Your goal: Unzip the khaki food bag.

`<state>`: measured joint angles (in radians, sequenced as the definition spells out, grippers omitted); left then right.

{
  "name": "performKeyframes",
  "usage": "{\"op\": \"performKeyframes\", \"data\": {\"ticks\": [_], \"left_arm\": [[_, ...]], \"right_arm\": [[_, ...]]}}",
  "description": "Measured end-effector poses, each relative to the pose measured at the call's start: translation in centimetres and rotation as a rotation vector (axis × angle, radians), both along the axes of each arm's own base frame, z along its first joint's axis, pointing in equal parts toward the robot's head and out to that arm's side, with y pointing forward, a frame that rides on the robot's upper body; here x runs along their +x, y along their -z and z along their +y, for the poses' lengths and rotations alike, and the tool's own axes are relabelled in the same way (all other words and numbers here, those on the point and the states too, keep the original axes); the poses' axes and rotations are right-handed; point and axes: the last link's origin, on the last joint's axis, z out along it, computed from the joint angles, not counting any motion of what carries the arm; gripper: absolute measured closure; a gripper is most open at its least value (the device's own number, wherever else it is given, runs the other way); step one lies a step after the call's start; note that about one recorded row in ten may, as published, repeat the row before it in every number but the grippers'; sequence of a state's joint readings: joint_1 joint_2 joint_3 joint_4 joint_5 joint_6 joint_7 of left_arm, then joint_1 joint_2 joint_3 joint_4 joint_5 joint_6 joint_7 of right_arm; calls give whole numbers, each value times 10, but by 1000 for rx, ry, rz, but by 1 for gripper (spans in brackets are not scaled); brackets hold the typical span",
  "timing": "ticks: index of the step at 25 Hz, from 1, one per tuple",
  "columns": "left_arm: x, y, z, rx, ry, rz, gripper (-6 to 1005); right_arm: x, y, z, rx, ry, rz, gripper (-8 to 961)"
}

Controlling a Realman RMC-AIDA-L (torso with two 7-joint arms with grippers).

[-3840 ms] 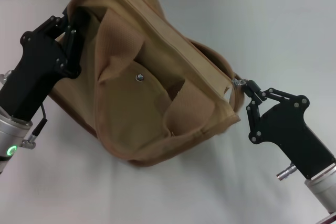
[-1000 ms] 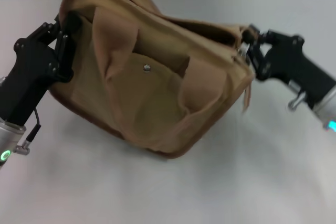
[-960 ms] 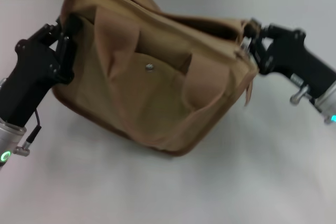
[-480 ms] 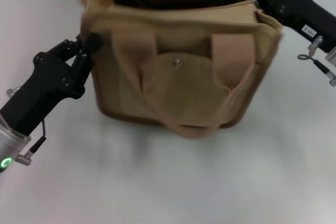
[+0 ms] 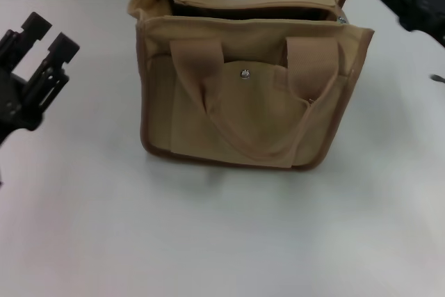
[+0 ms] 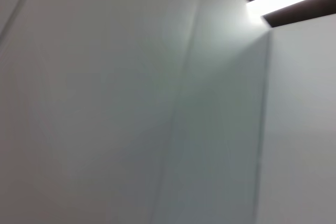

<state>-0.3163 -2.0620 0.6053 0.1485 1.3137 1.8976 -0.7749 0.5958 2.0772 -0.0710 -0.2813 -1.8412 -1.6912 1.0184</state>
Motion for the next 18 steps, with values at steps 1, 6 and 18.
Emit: {"op": "performKeyframes", "data": {"ticks": [1,6,18], "left_arm": [[-1,-9,-1,-21,30,10,497],[-3,-28,-6,-182,146,133,275],[-1,-13,-10,-644,340,484,156]], "right_arm": [[0,-4,-6,-10,-26,4,642],[-3,-5,-53,-244,-264,-85,409],[-12,9,-103,-452,-570,-161,114]]}}
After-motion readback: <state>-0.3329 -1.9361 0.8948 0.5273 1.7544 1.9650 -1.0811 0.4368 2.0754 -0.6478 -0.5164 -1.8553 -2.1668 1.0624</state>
